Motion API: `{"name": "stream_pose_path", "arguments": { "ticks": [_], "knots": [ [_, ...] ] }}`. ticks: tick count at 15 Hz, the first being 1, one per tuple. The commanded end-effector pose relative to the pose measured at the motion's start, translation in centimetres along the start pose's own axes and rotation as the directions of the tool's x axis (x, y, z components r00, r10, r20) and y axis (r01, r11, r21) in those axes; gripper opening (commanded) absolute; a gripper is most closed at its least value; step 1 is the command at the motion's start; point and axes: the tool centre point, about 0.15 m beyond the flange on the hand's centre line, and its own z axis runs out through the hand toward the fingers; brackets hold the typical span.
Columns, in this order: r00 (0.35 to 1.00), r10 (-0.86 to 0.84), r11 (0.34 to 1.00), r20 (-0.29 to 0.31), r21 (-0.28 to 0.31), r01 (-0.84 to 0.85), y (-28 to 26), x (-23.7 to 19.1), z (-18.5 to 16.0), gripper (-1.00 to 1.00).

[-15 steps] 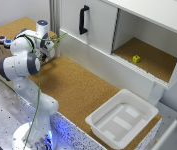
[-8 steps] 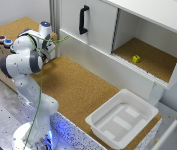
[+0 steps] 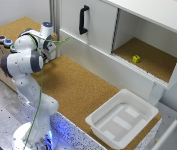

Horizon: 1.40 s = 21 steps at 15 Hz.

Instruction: Grasp the handle of the drawer, then open it

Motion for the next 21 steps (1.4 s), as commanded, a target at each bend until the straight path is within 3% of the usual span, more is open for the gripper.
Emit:
{"name": "stream_pose_path", "arguments": {
  "ticks": [1, 9, 21],
  "knots": [
    [0.994, -0.010, 1.000, 0.109, 0.011, 0.009, -0.3, 0.9, 1.9, -1.00],
    [0.992, -0.005, 1.000, 0.130, 0.007, 0.004, 1.0, 1.1, 1.9, -1.00],
    [0.987, 0.068, 0.997, 0.149, -0.035, -0.064, 8.6, 2.1, 2.1, -1.00]
  ]
}}
